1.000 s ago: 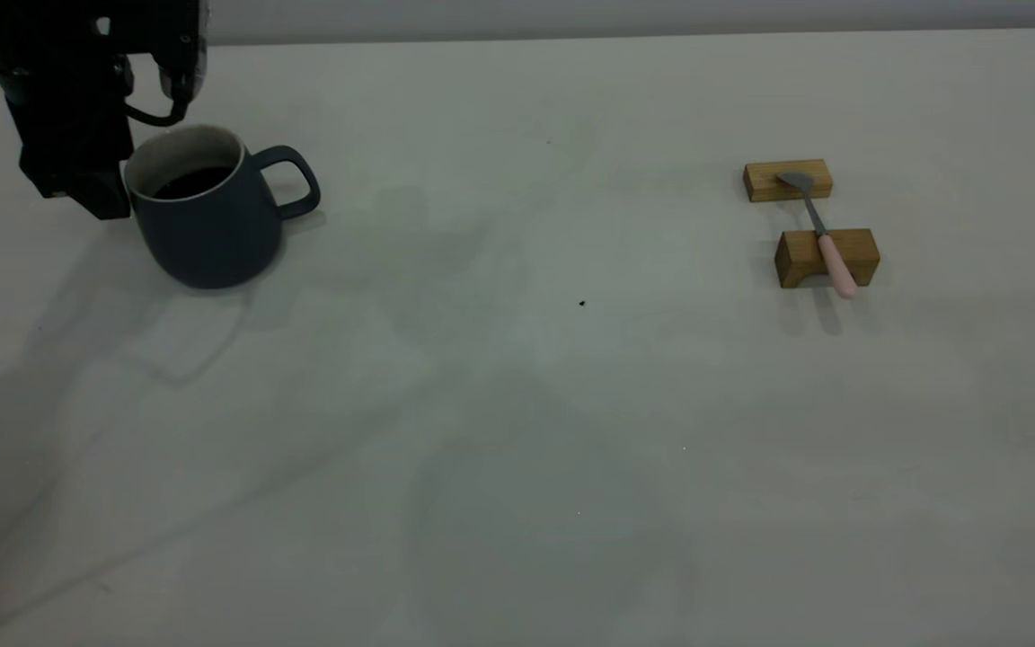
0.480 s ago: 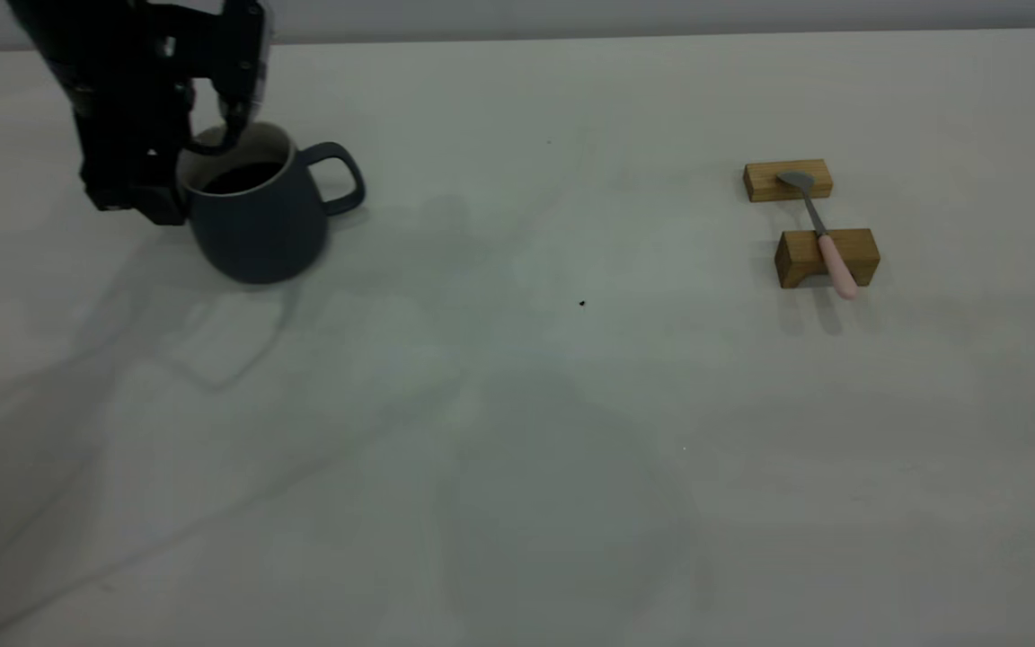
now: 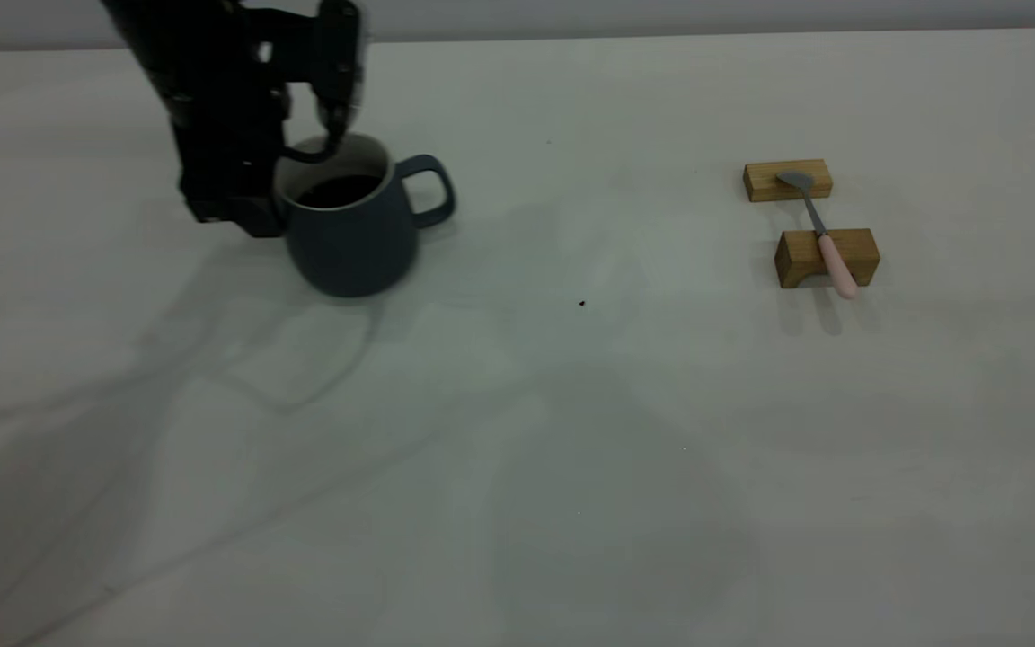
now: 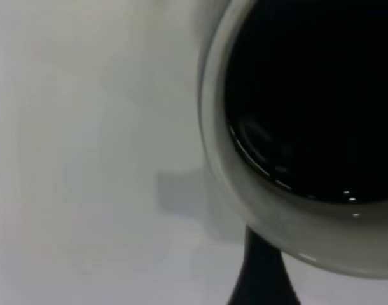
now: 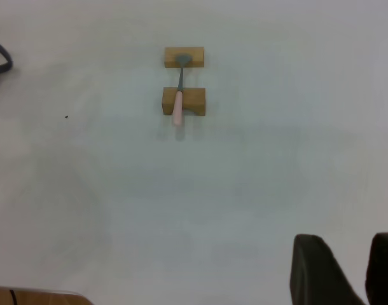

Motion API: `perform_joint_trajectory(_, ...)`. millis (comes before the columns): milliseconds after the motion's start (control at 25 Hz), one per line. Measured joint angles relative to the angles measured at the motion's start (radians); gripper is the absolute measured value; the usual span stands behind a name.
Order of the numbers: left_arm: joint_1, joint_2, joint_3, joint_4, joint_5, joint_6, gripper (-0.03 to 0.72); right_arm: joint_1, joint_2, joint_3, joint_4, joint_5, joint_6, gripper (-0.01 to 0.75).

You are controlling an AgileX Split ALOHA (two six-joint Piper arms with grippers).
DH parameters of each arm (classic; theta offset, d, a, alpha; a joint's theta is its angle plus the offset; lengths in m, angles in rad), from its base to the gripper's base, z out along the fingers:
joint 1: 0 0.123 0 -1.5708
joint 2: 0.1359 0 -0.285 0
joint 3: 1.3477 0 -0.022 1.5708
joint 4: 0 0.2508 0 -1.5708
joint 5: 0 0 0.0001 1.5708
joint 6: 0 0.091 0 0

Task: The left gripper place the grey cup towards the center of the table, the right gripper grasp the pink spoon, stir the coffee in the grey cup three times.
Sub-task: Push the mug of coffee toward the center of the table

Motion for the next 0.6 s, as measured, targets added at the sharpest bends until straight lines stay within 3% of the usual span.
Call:
perform_joint_trajectory(400,-0.114,0.013,0.0,-0.144,-0.118,-0.006,0.594,0.0,0.0,0.0,0.0,0.0,0.0,0.237)
perform_joint_trajectory(600,-0.127,0.015,0.0,-0.183,-0.137,-0.01,0.594,0.0,0.0,0.0,0.0,0.0,0.0,0.237)
